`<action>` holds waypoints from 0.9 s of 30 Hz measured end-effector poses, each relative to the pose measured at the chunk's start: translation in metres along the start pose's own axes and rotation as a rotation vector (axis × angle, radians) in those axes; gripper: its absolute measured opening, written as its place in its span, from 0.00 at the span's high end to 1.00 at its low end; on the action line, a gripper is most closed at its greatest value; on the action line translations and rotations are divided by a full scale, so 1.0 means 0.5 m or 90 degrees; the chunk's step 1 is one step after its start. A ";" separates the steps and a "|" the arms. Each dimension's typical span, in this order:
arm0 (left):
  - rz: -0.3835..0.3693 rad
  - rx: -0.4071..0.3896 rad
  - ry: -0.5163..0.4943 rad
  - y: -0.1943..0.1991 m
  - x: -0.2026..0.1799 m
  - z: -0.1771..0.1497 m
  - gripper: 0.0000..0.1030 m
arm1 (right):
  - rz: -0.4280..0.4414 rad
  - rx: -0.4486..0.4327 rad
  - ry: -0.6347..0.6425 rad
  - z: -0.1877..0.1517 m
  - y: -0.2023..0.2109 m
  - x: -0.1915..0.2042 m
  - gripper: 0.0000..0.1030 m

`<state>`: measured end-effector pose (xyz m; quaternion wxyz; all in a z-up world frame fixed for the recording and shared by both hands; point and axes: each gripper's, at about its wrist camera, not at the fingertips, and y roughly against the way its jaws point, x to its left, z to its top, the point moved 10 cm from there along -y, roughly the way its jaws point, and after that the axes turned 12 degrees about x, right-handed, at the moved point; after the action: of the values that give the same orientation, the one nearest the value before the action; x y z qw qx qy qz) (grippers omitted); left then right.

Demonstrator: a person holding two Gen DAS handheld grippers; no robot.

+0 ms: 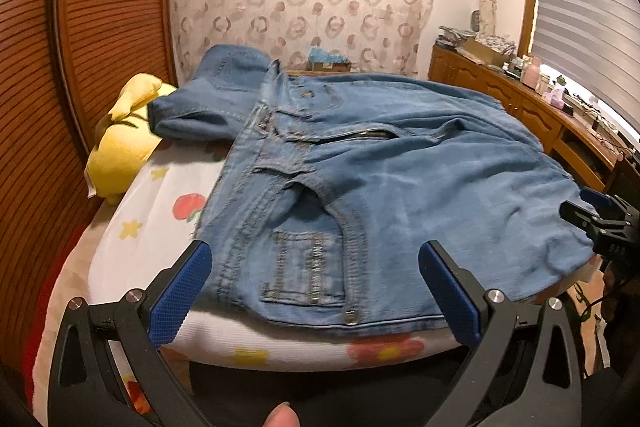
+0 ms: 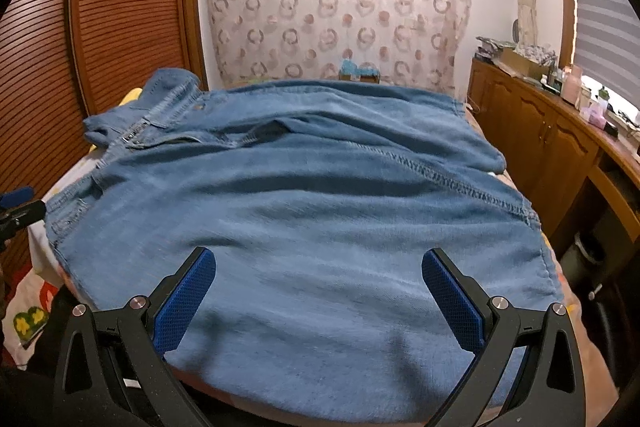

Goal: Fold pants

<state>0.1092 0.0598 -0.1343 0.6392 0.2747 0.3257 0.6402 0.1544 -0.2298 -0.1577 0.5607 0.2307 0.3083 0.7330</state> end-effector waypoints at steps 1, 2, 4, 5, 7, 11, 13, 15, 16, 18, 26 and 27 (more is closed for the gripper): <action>0.003 0.001 0.004 -0.003 0.010 -0.001 0.00 | -0.002 0.003 0.000 0.001 -0.002 0.002 0.00; 0.004 0.003 0.007 -0.004 0.015 -0.002 0.00 | -0.006 0.007 0.000 0.002 -0.001 0.001 0.00; 0.009 0.005 0.017 -0.009 0.038 -0.005 0.00 | -0.014 0.011 0.001 0.003 -0.002 0.006 0.00; 0.009 0.005 0.021 -0.009 0.047 -0.006 0.00 | -0.019 0.015 0.001 0.004 0.000 0.007 0.00; 0.010 0.006 0.032 -0.013 0.070 -0.010 0.00 | -0.021 0.019 0.001 0.004 0.000 0.011 0.00; 0.010 0.011 0.048 -0.021 0.104 -0.015 0.08 | -0.025 0.032 -0.002 0.002 -0.004 0.014 0.00; 0.004 0.013 0.056 -0.025 0.118 -0.017 0.18 | -0.026 0.037 -0.004 0.001 -0.006 0.014 0.00; 0.001 0.021 0.063 -0.033 0.129 -0.021 0.24 | -0.027 0.047 -0.003 -0.002 -0.008 0.017 0.00; 0.001 0.025 0.067 -0.039 0.136 -0.024 0.26 | -0.029 0.053 -0.004 -0.004 -0.010 0.020 0.00; 0.005 0.036 0.073 -0.051 0.145 -0.033 0.28 | -0.041 0.065 -0.006 -0.006 -0.017 0.016 0.00; -0.002 0.040 0.067 -0.065 0.144 -0.052 0.41 | -0.027 0.042 -0.020 0.001 0.016 0.022 0.00; -0.007 0.038 0.063 -0.064 0.140 -0.053 0.43 | -0.026 0.041 -0.020 -0.001 0.011 0.023 0.00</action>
<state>0.1071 0.1272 -0.1803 0.6174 0.2601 0.3773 0.6393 0.1474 -0.2196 -0.1542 0.5724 0.2536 0.3274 0.7077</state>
